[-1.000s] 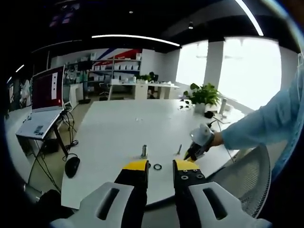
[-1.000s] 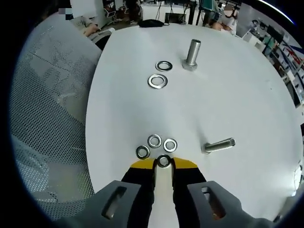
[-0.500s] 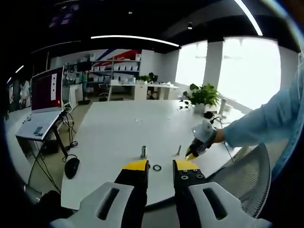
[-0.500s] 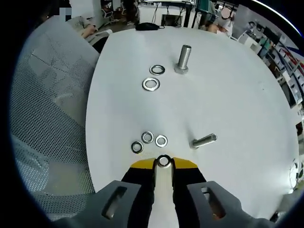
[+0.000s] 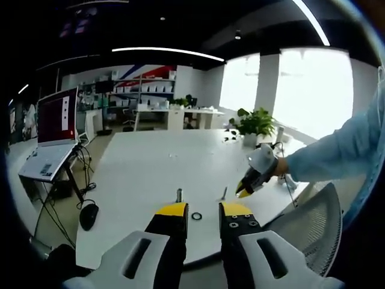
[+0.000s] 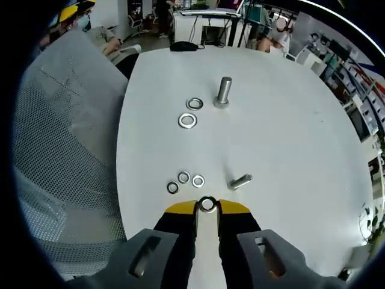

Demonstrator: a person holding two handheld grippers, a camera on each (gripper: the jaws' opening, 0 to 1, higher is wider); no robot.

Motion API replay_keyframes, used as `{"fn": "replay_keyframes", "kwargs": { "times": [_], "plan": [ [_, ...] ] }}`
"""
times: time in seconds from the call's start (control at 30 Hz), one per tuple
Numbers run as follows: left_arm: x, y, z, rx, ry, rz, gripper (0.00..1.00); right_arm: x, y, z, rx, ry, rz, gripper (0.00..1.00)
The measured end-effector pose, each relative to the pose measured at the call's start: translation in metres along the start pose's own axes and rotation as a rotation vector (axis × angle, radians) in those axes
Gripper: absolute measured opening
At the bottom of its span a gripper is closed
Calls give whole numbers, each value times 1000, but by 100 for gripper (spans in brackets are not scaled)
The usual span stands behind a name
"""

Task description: Place the washer onto the threaded stud by aligning its center hole with the stud, sliding it down to the base, and recovering from edge contact or off-axis alignment until the washer reaches the visible bottom stop.

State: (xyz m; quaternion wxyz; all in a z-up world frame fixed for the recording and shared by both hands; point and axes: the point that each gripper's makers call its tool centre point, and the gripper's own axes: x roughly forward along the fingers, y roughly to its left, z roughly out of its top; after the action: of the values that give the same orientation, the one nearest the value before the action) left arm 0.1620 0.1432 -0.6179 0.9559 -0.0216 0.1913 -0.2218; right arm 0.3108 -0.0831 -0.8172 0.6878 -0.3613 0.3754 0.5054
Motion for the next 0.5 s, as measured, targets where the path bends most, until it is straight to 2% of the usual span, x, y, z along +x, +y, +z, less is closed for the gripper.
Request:
{"fn": "replay_keyframes", "kwargs": {
  "times": [0.27, 0.5],
  "plan": [
    [0, -1, -1, 3, -1, -1, 18, -8, -3, 11, -13, -16, -11, 14],
    [-2, 0, 3, 4, -13, 3, 18, -10, -18, 22, -21, -25, -51, 14]
  ]
}}
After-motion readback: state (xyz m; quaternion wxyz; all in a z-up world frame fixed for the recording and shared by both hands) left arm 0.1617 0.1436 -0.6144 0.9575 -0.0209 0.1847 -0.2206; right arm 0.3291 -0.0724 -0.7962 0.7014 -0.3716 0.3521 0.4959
